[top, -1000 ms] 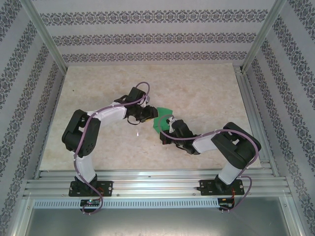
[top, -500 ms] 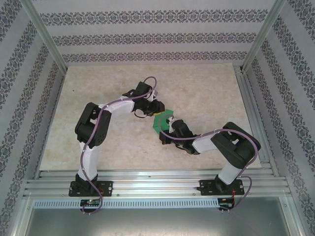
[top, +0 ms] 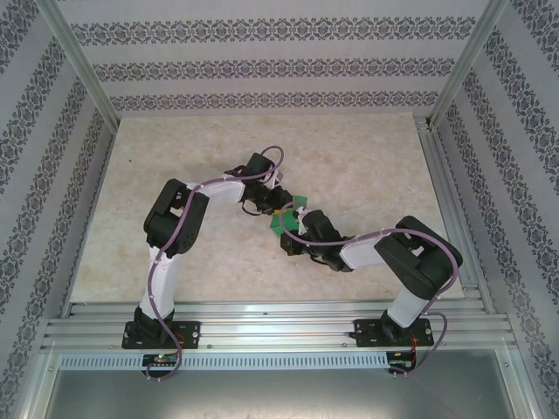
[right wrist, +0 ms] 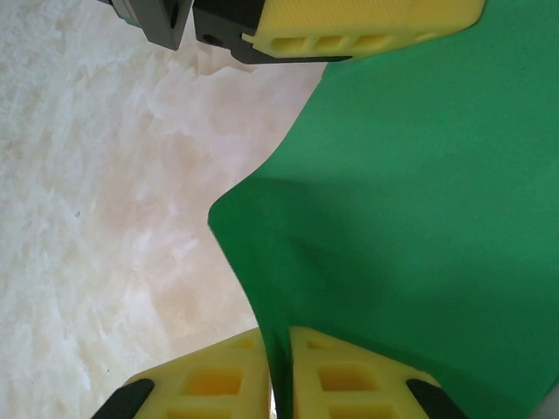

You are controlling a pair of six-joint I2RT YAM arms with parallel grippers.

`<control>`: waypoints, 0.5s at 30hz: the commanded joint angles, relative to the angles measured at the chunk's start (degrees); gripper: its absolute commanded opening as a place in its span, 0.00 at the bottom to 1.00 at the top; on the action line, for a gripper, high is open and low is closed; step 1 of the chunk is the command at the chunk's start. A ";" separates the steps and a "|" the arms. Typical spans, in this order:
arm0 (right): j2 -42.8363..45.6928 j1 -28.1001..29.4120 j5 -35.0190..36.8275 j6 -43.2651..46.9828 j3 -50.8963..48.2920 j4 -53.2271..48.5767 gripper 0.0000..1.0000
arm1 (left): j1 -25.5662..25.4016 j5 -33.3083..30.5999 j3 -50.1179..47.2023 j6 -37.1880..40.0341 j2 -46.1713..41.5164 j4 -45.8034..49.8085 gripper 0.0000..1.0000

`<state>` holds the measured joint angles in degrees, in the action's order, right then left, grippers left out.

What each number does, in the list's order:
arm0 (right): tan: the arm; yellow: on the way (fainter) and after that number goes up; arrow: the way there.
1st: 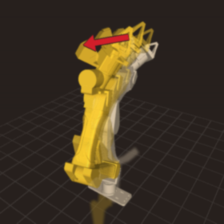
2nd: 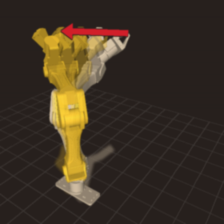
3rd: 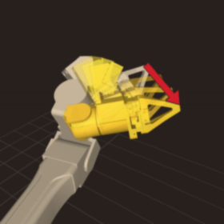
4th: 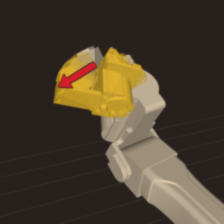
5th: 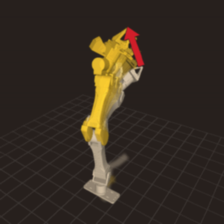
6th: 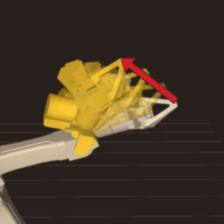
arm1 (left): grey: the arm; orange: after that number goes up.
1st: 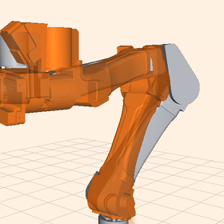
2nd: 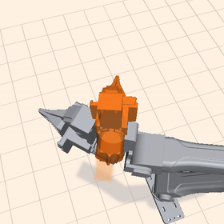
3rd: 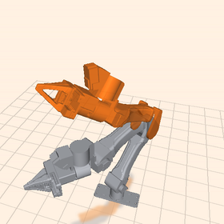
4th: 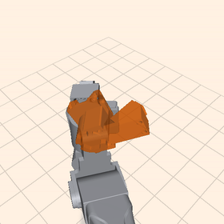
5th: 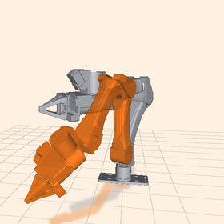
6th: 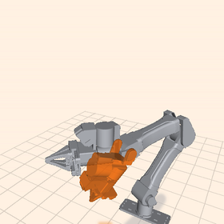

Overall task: Fold a paper plane with a square sheet of paper (fold left side to right side)
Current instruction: Third fold the triangle at the center of the table.

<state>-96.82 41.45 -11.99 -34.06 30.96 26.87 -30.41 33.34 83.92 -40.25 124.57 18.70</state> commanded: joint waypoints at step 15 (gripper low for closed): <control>-0.59 -1.18 -1.35 3.28 8.00 -6.42 0.16 | -1.18 -2.22 -0.43 2.10 1.11 1.84 0.31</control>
<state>-97.25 41.08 -12.27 -32.49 37.19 21.50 -30.57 32.93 83.92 -39.42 124.57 18.72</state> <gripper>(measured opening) 0.173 0.310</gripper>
